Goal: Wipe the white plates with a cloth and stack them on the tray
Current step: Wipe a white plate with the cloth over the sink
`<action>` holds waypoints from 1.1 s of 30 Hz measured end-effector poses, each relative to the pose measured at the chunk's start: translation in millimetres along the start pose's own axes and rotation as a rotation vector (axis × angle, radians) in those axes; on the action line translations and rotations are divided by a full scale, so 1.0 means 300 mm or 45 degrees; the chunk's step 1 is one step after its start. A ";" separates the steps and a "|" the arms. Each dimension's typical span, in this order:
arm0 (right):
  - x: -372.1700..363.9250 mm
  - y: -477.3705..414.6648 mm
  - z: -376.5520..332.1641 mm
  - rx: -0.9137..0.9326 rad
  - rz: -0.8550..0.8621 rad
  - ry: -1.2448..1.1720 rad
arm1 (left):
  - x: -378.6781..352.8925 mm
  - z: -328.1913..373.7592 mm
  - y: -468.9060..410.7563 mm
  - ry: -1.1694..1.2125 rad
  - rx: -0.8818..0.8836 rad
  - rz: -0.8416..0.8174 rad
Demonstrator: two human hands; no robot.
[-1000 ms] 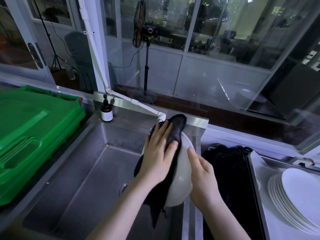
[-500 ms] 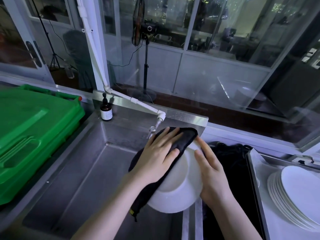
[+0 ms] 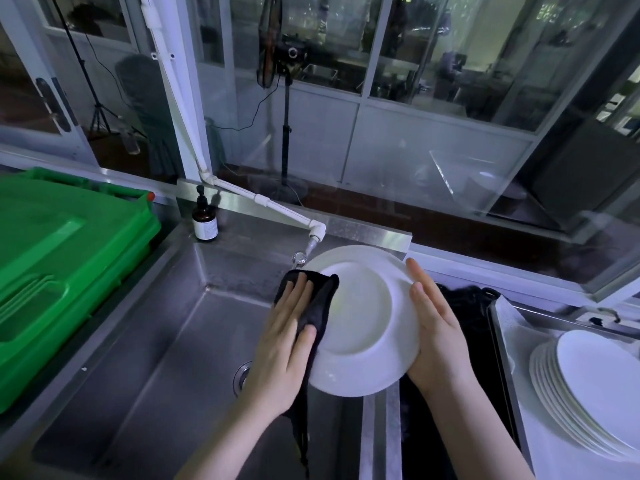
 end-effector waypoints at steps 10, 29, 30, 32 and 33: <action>-0.069 -0.047 -0.002 0.090 0.255 -0.226 | -0.091 0.162 0.036 -0.485 -0.437 -0.051; -0.073 -0.012 0.016 -0.026 0.169 -0.331 | -0.144 0.279 -0.064 -0.623 -0.518 -0.337; -0.078 -0.011 0.019 -0.021 0.180 -0.325 | -0.143 0.282 -0.083 -0.597 -0.485 -0.338; -0.097 -0.003 0.023 0.018 0.172 -0.304 | -0.143 0.281 -0.130 -0.534 -0.383 -0.332; -0.105 0.005 0.030 0.044 0.163 -0.279 | -0.143 0.272 -0.158 -0.506 -0.312 -0.323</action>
Point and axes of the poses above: each hand's wrist, its own y-axis away from the middle knuckle, its own x-axis out of the back of the hand, z = x × y, the point moved 5 cm from there along -y, towards the middle knuckle, and after that the axes turned 1 degree about -y, right-handed, at the moved point
